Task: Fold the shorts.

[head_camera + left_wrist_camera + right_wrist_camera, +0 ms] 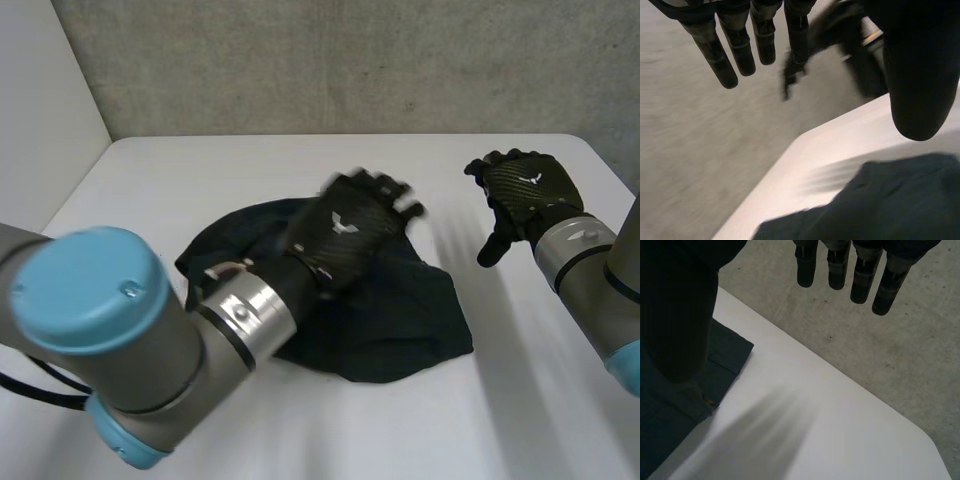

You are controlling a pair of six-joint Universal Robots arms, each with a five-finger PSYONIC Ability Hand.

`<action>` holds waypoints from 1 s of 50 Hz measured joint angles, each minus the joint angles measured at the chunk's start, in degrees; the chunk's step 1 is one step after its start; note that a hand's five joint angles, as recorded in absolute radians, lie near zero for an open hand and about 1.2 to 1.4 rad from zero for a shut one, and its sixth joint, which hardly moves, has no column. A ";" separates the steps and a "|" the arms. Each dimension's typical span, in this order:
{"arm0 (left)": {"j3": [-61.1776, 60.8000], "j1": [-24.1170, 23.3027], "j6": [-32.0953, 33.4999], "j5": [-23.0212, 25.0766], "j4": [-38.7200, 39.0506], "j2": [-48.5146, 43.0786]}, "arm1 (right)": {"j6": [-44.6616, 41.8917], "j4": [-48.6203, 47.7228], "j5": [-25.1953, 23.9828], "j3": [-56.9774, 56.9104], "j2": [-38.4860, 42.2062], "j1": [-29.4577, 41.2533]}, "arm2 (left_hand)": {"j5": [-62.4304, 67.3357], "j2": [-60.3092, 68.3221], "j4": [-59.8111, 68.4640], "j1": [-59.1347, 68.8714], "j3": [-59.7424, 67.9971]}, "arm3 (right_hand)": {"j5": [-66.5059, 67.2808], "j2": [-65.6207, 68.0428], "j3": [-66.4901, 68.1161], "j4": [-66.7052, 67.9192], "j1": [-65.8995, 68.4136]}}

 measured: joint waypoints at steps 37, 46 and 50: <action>-14.10 13.46 -0.06 -23.73 -13.46 -0.94 | -10.01 0.63 -15.98 11.86 7.11 -0.08 | -2.24 -2.26 -2.35 -4.03 -2.62 | 10.12 11.49 12.77 10.91 10.47; -10.42 13.94 0.12 -22.80 -8.21 -7.00 | -10.07 -3.78 -15.89 10.76 11.84 0.06 | 1.83 1.03 0.97 -1.67 0.48 | 44.65 49.28 49.67 47.79 38.94; -9.00 13.88 0.15 -22.88 -7.72 -9.13 | -9.95 -5.57 -15.88 10.26 12.37 0.05 | 7.32 6.31 6.37 4.65 5.85 | 51.32 54.91 56.04 54.37 42.80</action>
